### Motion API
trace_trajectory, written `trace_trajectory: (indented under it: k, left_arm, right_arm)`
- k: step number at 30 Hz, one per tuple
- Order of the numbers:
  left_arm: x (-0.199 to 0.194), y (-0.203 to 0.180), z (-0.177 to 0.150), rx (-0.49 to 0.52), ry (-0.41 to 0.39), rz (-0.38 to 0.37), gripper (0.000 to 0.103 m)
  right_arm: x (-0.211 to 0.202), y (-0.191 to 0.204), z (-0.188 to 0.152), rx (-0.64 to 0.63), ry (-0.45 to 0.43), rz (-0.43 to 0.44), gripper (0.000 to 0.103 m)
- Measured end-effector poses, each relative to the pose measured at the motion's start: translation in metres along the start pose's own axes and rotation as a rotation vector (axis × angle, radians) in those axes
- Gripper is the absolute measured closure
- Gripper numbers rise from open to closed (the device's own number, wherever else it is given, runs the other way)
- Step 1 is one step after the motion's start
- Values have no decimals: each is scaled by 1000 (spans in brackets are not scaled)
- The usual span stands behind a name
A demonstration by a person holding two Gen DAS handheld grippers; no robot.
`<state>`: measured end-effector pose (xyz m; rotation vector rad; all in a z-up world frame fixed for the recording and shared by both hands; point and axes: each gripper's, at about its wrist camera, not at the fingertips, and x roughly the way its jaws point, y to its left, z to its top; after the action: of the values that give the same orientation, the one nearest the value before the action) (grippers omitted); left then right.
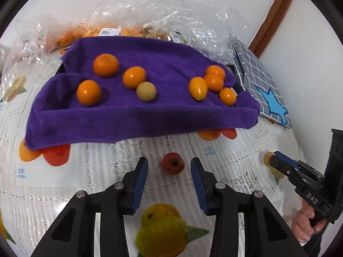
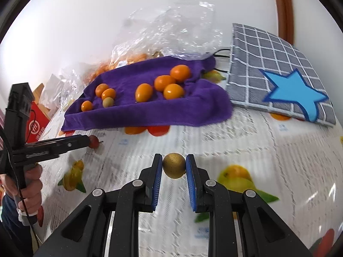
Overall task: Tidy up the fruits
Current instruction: 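Grasp a yellow-green fruit with the right gripper while the left grasps a small red fruit, then carry the yellow-green fruit onto the towel while the left tool carries the red fruit there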
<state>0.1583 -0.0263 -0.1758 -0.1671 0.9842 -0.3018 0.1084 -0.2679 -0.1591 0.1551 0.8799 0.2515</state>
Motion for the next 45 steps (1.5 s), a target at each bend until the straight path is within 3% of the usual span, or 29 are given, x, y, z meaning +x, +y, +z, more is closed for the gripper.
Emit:
trace_trajectory:
  k: [4,10,26,37,45]
  left_arm:
    - [10,-7,0,10,25,33,80]
    - [-2,-4,0,16,-2,63,80]
    - [-61,22,30,-28,-108,97,80]
    - [-64,63,58,-115,-134,97,80]
    - [-42,78,83,-129,-121,92,80]
  right_arm:
    - [-3,-8,-4,17,4,-4,81]
    - [-2,-8,-3,8,11,-6,81]
    - [-2,26,46,-46,-39,15,81]
    - [14,39,84,-71,-62,5,81]
    - [42,38,101,-66,-41,2,81]
